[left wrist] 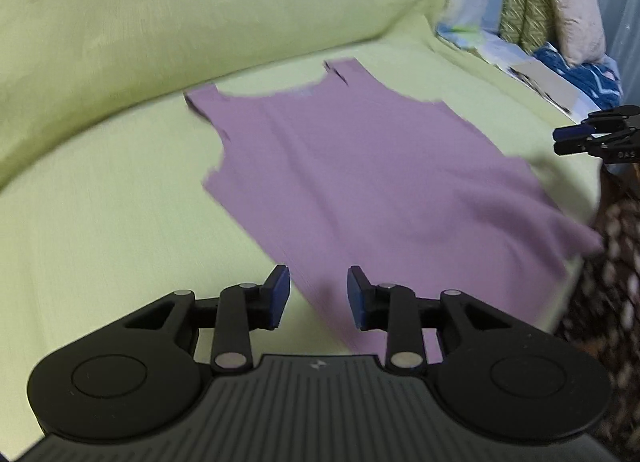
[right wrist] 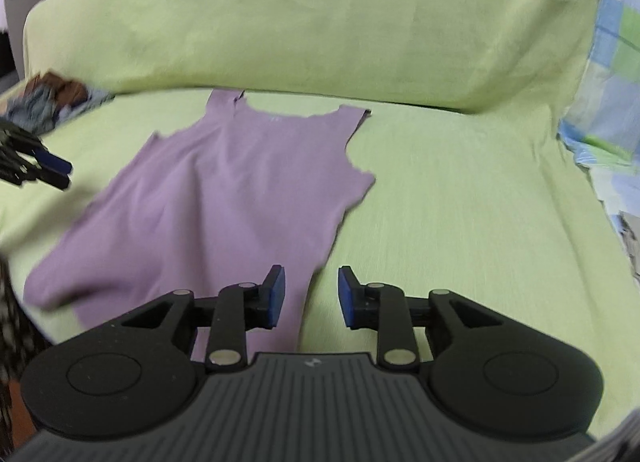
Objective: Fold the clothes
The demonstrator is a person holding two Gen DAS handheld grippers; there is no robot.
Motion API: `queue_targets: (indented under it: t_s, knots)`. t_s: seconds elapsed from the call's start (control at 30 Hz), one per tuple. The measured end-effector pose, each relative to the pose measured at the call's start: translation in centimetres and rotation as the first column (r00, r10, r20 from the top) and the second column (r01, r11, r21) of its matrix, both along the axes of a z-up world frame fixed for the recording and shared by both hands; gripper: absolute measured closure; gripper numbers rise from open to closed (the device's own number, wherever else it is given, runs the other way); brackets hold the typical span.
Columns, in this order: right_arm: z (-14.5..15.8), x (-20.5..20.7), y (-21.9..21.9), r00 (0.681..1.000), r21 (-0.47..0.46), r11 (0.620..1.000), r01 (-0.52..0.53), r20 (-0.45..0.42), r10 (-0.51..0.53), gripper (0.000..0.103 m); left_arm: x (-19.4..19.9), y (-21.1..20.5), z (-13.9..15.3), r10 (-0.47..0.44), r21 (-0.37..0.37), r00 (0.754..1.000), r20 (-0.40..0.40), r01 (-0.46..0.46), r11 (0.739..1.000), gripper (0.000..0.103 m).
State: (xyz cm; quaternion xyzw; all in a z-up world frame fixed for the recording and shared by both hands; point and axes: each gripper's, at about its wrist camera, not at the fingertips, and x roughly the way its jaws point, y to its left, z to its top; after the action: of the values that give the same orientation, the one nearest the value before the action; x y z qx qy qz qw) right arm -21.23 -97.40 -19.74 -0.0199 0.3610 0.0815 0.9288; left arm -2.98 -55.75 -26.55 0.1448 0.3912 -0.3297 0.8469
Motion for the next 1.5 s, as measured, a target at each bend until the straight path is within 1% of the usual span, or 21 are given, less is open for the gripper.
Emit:
queue_targets:
  t_s: [0.07, 0.17, 0.23, 0.27, 0.33, 0.47, 0.53, 0.7, 0.83, 0.9, 0.97, 1.0, 1.03, 1.07, 1.1, 1.13, 1.17, 1.23, 1.3, 1.37, 1.5]
  knots:
    - [0.1, 2.7, -0.8, 1.0, 0.01, 1.0, -0.012, 0.007, 0.012, 0.079, 2.6, -0.7, 0.1, -0.003, 0.019, 0.999, 0.048, 0.002, 1.0, 0.058]
    - [0.2, 8.2, -1.7, 0.999, -0.004, 0.999, -0.042, 0.019, 0.042, 0.079, 8.8, -2.4, -0.2, -0.016, 0.064, 0.992, 0.124, 0.008, 0.998, 0.058]
    - [-0.2, 13.8, -2.5, 0.997, 0.011, 0.998, -0.069, 0.031, 0.069, 0.079, 12.5, -3.4, -0.7, -0.032, 0.096, 0.985, 0.167, 0.017, 0.995, 0.057]
    - [-0.3, 15.3, -2.7, 0.997, 0.021, 0.997, -0.076, 0.036, 0.075, 0.079, 14.4, -3.9, -1.1, -0.038, 0.106, 0.983, 0.179, 0.019, 0.994, 0.056]
    - [-0.8, 18.0, -3.0, 0.995, 0.041, 0.995, -0.091, 0.044, 0.089, 0.078, 17.7, -4.7, -2.0, -0.047, 0.117, 0.98, 0.192, 0.025, 0.993, 0.049]
    - [-2.7, 25.2, -3.7, 0.99, 0.084, 0.988, -0.13, 0.058, 0.126, 0.073, 22.4, -5.6, -4.1, -0.069, 0.115, 0.977, 0.2, 0.047, 0.992, 0.048]
    - [-3.5, 27.2, -3.9, 0.989, 0.08, 0.987, -0.137, 0.059, 0.132, 0.072, 24.6, -6.0, -5.6, -0.11, 0.121, 0.972, 0.21, 0.086, 0.989, 0.048]
    - [-5.8, 31.0, -4.3, 0.989, 0.055, 0.989, -0.135, 0.06, 0.132, 0.072, 26.9, -6.2, -7.4, -0.179, 0.106, 0.963, 0.202, 0.16, 0.981, 0.048]
    - [-6.9, 32.7, -4.4, 0.988, 0.035, 0.989, -0.146, 0.06, 0.144, 0.071, 27.3, -6.3, -7.5, -0.218, 0.072, 0.957, 0.191, 0.208, 0.976, 0.048]
    - [-7.3, 33.2, -4.4, 0.986, 0.033, 0.987, -0.157, 0.058, 0.155, 0.068, 27.0, -6.6, -7.6, -0.246, 0.063, 0.953, 0.178, 0.239, 0.969, 0.049]
    - [-7.8, 34.0, -4.4, 0.985, 0.036, 0.985, -0.169, 0.044, 0.168, 0.064, 26.4, -6.9, -7.6, -0.28, 0.059, 0.945, 0.167, 0.274, 0.96, 0.054]
    - [-8.1, 34.3, -4.5, 0.985, 0.048, 0.984, -0.172, 0.035, 0.171, 0.063, 26.1, -7.0, -7.6, -0.287, 0.058, 0.944, 0.161, 0.282, 0.958, 0.062]
    - [-8.2, 34.5, -4.7, 0.985, 0.07, 0.983, -0.171, 0.033, 0.169, 0.063, 25.8, -7.1, -7.6, -0.292, 0.055, 0.944, 0.153, 0.287, 0.956, 0.072]
    - [-8.2, 34.6, -4.8, 0.986, 0.082, 0.983, -0.166, 0.028, 0.164, 0.066, 25.6, -7.2, -7.6, -0.296, 0.054, 0.944, 0.149, 0.291, 0.955, 0.08]
    - [-8.2, 34.6, -4.8, 0.987, 0.087, 0.983, -0.161, 0.024, 0.159, 0.071, 25.5, -7.3, -7.5, -0.3, 0.055, 0.943, 0.147, 0.295, 0.954, 0.092]
    - [-8.1, 34.6, -4.8, 0.988, 0.097, 0.984, -0.152, 0.015, 0.151, 0.085, 25.1, -7.6, -7.5, -0.302, 0.068, 0.941, 0.155, 0.295, 0.953, 0.096]
    - [-8.1, 34.6, -4.9, 0.99, 0.107, 0.984, -0.143, 0.007, 0.143, 0.097, 25.0, -8.0, -7.5, -0.301, 0.082, 0.939, 0.166, 0.291, 0.953, 0.098]
    - [-7.9, 34.7, -4.5, 0.991, 0.104, 0.985, -0.135, -0.005, 0.137, 0.101, 24.7, -8.5, -7.6, -0.29, 0.112, 0.936, 0.2, 0.272, 0.956, 0.103]
    - [-7.5, 34.7, -3.5, 0.991, 0.063, 0.989, -0.135, 0.011, 0.135, 0.101, 24.8, -8.6, -7.5, -0.271, 0.126, 0.935, 0.23, 0.247, 0.961, 0.103]
    - [-7.0, 34.6, -2.8, 0.991, 0.031, 0.992, -0.126, 0.053, 0.124, 0.102, 25.8, -8.5, -7.1, -0.226, 0.113, 0.94, 0.254, 0.203, 0.973, 0.103]
    - [-6.1, 35.3, -1.7, 0.986, -0.02, 0.995, -0.1, 0.131, 0.101, 0.102, 27.1, -8.1, -6.7, -0.164, 0.079, 0.946, 0.279, 0.148, 0.986, 0.103]
